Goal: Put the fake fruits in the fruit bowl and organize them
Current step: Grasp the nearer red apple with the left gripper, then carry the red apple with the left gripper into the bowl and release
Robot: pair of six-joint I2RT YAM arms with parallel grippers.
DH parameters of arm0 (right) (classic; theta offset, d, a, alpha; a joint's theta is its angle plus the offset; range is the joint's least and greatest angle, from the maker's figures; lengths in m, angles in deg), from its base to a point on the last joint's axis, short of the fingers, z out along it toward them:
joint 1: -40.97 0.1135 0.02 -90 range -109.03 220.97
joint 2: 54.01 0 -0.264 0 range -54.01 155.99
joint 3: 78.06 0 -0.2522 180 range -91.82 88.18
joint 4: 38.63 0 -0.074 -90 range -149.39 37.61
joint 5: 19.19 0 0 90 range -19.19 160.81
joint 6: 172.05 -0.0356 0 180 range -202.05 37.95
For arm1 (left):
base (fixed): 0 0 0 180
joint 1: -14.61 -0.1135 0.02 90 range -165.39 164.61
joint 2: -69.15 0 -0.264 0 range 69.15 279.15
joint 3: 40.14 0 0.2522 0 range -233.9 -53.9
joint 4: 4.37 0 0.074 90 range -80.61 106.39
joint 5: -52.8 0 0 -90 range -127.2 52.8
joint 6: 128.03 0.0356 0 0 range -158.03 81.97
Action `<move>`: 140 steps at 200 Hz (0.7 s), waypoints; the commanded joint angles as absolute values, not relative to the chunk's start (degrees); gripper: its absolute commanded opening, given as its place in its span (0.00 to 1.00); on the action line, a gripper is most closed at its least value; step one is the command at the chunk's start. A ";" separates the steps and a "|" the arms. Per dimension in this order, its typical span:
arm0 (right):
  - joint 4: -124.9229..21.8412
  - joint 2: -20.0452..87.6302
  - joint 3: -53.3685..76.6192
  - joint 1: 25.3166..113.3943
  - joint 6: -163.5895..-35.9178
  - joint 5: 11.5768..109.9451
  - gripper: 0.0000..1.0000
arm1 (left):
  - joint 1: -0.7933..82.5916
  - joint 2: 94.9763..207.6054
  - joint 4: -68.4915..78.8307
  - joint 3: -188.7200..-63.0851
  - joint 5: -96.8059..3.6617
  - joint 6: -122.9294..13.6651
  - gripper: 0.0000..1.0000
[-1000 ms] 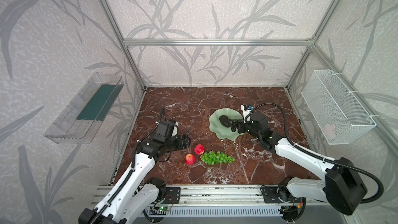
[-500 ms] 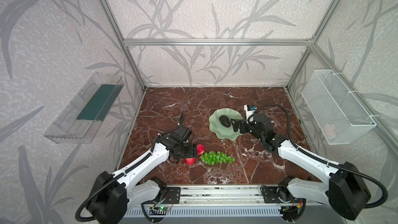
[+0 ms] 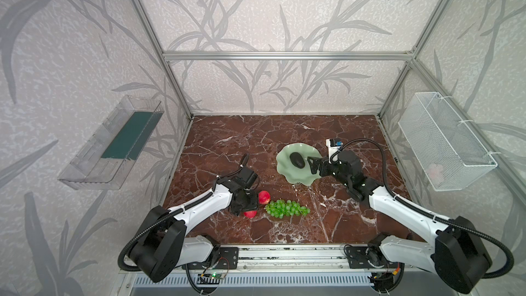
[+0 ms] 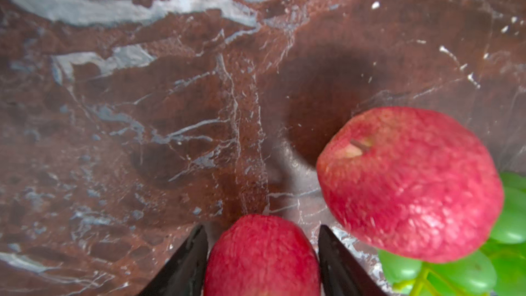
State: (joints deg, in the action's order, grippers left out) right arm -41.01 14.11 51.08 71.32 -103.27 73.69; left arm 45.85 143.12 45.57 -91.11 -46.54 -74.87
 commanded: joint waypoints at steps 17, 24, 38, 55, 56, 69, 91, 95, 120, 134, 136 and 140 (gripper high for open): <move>-38.82 13.67 51.92 70.94 -104.18 72.92 0.99 | 46.05 139.89 47.75 -91.16 -45.31 -74.73 0.42; -38.66 13.75 51.94 70.81 -104.35 72.92 0.99 | 46.03 138.13 48.60 -91.23 -45.21 -74.68 0.42; -38.05 13.92 52.09 70.83 -104.59 72.88 0.99 | 46.05 134.11 50.66 -92.34 -44.57 -74.63 0.42; -37.61 14.17 52.06 70.64 -104.65 72.66 0.99 | 46.03 129.47 51.65 -95.33 -43.22 -73.96 0.42; -37.62 14.18 52.06 70.66 -104.65 72.66 0.99 | 46.05 129.28 51.57 -95.49 -43.20 -73.92 0.42; -37.71 14.28 51.85 70.54 -104.57 72.50 0.99 | 46.01 127.07 49.43 -97.93 -42.43 -73.10 0.42; -38.10 13.81 51.70 70.41 -104.50 72.18 0.99 | 46.07 128.70 43.91 -102.80 -41.87 -70.82 0.42; -38.19 13.62 51.70 70.39 -104.51 72.22 0.99 | 46.05 129.75 42.99 -103.94 -41.83 -70.48 0.42; -39.44 11.74 52.28 70.20 -104.41 72.47 0.99 | 46.07 139.84 39.06 -112.36 -44.01 -68.41 0.42; -40.44 10.13 52.76 70.06 -104.06 72.81 0.99 | 46.23 146.08 36.82 -116.75 -45.67 -67.81 0.42; -40.61 9.91 52.85 70.02 -103.97 72.90 0.99 | 46.31 146.96 36.35 -117.27 -45.78 -67.75 0.42; -40.97 9.39 52.96 69.96 -103.86 73.09 0.99 | 46.48 148.66 35.52 -118.52 -45.66 -67.53 0.42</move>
State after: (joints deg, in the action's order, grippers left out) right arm -39.73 12.93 51.78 70.49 -104.36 72.68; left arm 45.90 140.50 40.85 -112.97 -44.34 -70.10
